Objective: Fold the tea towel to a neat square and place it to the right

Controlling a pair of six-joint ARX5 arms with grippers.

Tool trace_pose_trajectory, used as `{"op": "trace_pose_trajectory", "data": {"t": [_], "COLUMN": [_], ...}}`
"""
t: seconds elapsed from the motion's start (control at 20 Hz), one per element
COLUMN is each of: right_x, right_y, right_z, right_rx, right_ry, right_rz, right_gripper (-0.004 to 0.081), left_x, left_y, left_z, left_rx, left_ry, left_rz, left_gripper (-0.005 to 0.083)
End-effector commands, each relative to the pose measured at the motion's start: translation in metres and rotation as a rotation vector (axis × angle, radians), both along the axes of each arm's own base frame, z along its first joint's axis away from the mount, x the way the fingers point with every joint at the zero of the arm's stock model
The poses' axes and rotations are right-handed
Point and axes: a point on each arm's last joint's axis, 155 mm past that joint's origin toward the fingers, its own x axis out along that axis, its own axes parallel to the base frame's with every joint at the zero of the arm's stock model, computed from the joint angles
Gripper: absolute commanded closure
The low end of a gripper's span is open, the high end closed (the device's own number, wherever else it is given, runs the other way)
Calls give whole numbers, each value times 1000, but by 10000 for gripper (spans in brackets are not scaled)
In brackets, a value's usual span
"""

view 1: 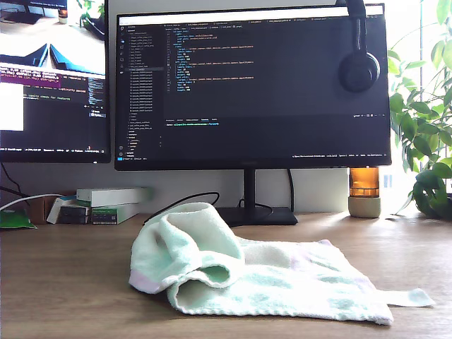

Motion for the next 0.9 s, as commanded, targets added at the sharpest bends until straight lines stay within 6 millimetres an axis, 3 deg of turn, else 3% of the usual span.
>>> {"op": "trace_pose_trajectory", "data": {"t": [0.0,0.25,0.5,0.65,0.85], "right_x": [-1,-9,-22,-27,-32], "right_y": [7,39,66,80,94], "right_z": [-3,18,30,26,1], "right_rx": [11,48,72,26,-121], "right_ry": [1,-50,30,138,282], "right_rz": [36,185,303,386,516], "right_gripper": [781,781,781,781,781], "left_x": [-3,-20,-33,-37,-40], "left_y": [-9,-45,-78,-97,-120], "left_z": [4,3,3,0,-16], "left_rx": [-8,-19,52,112,262], "left_ry": [-17,12,55,97,147], "left_rz": [-46,-239,-407,-497,-619], "left_gripper": [795,795,795,794,782]}}
